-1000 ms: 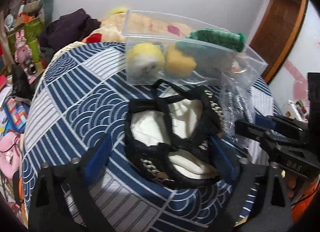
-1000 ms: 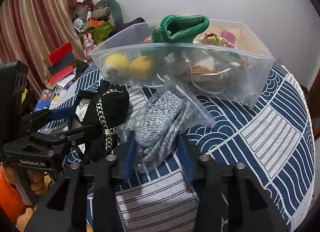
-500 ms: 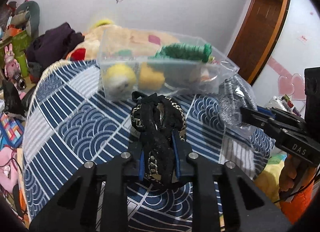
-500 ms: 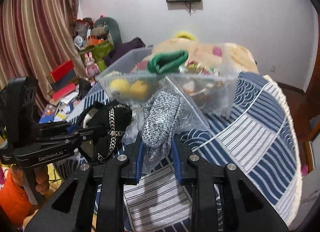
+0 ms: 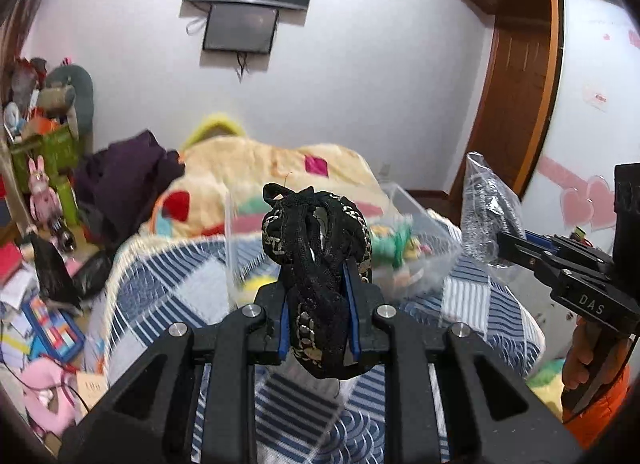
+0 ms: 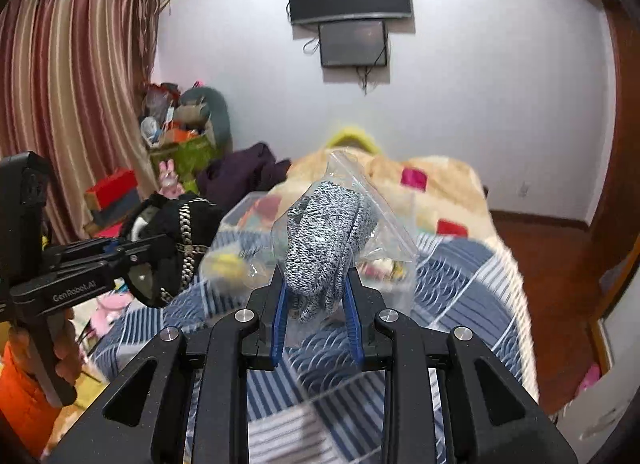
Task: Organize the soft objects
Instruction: 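Drop lingerie into clear box with left tool while right tool drops bagged glove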
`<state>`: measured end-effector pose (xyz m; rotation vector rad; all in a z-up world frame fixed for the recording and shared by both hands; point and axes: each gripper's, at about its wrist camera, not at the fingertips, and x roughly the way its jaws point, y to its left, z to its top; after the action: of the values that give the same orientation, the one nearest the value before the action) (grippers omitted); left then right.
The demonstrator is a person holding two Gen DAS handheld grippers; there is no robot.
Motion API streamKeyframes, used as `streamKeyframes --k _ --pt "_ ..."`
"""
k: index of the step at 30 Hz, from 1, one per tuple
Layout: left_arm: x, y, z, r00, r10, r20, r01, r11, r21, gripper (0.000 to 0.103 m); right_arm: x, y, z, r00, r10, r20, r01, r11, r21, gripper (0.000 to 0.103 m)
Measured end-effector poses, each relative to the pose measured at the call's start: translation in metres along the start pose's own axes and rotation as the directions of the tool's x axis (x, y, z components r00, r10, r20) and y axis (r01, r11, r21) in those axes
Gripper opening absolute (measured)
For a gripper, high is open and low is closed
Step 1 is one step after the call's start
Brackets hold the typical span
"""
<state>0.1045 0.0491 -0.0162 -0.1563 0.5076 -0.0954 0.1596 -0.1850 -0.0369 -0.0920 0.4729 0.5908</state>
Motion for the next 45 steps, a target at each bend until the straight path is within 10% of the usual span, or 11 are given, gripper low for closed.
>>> streamKeyframes --k 25,33,38,45 --pt "0.131 0.027 0.008 0.982 0.056 -0.180 -0.061 0.998 -0.023 0.024 0.116 0.002 0.008 0.971 -0.026 -0.237 0.013 0.998 -0.056 0.023" --pt "0.127 0.033 0.005 0.978 0.065 -0.196 -0.073 0.997 -0.034 0.059 0.109 0.001 0.008 0.964 -0.038 -0.265 0.022 0.998 -0.063 0.031" --pt "0.111 0.027 0.006 0.982 0.063 -0.180 -0.066 0.998 -0.009 0.064 0.092 -0.001 0.011 0.974 -0.018 -0.227 0.009 0.999 -0.040 0.058" --pt "0.069 0.011 0.013 0.993 0.065 -0.094 -0.061 0.997 0.038 0.071 0.052 0.002 0.024 0.993 0.003 -0.122 -0.007 0.999 -0.036 0.059"
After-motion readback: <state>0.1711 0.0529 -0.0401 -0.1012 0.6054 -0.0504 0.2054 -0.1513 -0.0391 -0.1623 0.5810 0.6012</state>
